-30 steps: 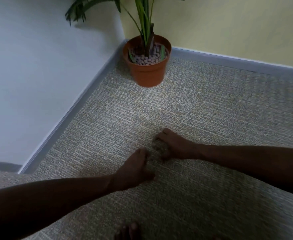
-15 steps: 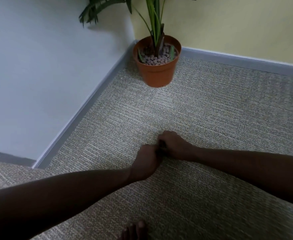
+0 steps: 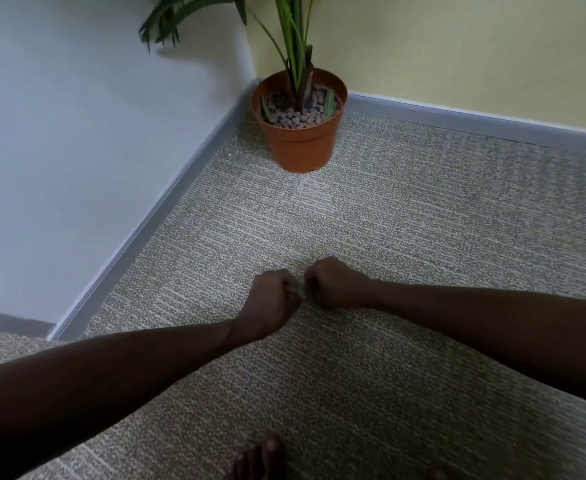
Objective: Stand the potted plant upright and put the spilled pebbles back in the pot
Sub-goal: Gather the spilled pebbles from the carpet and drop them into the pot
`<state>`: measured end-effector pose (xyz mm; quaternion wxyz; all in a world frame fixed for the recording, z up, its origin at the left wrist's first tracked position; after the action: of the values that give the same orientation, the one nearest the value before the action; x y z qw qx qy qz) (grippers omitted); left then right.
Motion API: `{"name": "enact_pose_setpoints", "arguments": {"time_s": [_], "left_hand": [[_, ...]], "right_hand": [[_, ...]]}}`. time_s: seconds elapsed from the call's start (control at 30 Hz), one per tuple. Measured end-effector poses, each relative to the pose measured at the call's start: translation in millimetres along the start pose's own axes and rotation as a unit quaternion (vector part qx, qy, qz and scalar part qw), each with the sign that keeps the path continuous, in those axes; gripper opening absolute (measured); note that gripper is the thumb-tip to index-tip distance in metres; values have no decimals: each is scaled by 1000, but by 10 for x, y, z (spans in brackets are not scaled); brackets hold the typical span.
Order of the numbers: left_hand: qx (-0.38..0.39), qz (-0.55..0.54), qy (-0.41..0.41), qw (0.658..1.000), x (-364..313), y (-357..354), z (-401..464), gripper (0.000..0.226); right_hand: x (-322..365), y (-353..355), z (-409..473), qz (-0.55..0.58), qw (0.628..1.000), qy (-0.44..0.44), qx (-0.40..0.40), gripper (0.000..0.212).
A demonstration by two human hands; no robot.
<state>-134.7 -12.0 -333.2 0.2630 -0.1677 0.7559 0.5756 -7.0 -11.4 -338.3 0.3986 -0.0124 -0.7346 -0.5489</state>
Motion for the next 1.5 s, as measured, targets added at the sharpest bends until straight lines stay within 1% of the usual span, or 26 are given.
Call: {"name": "enact_pose_setpoints", "arguments": {"time_s": [0.1,0.23,0.3,0.4,0.5,0.6,0.7,0.77,0.8,0.83,0.9,0.97,1.0,1.03,1.1,1.17,1.23,1.27,1.3,1.37,1.4,1.47,1.5], "left_hand": [[10,20,-60,998,-203,2,68,6],[58,108,-133,983,-390,-104,176,10],[84,123,-144,978,-404,-163,210,13],[99,143,-163,971,-394,-247,221,15],[108,160,-192,962,-390,-311,205,10],[116,158,-210,958,-382,-302,207,5],[105,102,-160,976,-328,-185,317,13],[77,54,-106,990,-276,-66,456,14],[68,27,-69,995,-249,-1,531,13],[61,2,-27,998,-220,56,607,12],[51,-53,53,996,-182,153,762,13],[75,-155,132,976,-207,247,892,16],[87,-201,157,963,-259,321,952,17],[91,-229,166,955,-323,412,1031,18],[89,-236,149,956,-498,648,1219,22],[68,-254,137,955,-693,913,1406,17],[49,-297,140,943,-886,1130,1611,6],[36,-317,139,938,-992,1216,1715,9],[15,-347,142,927,-1077,1292,1824,12],[-7,-432,156,888,-1186,1389,2017,5],[2,-463,166,871,-1220,1407,2070,10],[54,-509,170,842,-1268,1369,2110,19],[76,-525,166,831,-1277,1334,2100,18]], "right_hand": [[32,25,-79,-16,1000,2,11,20],[64,-18,-207,-53,998,-1,32,23],[67,-30,-263,-59,998,-13,34,25],[104,-42,-323,-74,997,-20,29,30],[101,-17,-378,-64,997,-29,24,32],[9,98,-413,-87,994,-48,38,29],[-194,319,-363,-102,989,-88,54,25],[-394,480,-288,-92,985,-127,67,26],[-515,556,-261,-63,983,-158,67,25],[-631,618,-239,-8,979,-196,63,24],[-766,750,-174,118,960,-254,13,21],[-809,890,-79,218,934,-278,-59,19],[-811,960,-23,265,917,-284,-89,20],[-802,1037,43,308,899,-288,-114,20],[-765,1249,211,368,872,-285,-153,17],[-672,1524,399,410,852,-262,-193,16],[-571,1832,604,440,831,-230,-249,20],[-530,1986,714,446,823,-215,-277,17],[-480,2137,822,441,820,-202,-304,13],[-454,2373,1034,413,825,-185,-340,10],[-477,2440,1128,393,831,-185,-348,10],[-537,2461,1260,365,847,-189,-338,20],[-557,2445,1284,353,855,-182,-335,20]]}}
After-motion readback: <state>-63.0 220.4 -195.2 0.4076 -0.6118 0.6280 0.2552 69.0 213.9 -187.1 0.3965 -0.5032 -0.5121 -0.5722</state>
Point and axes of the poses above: each hand's wrist, its own z-axis towards the middle knuckle, its own y-axis out of the back of the hand, x = y × z, the point moved 6 cm from there along z, towards the middle knuckle, and after that the axes turned 15 degrees about y, right-handed, at the moved point
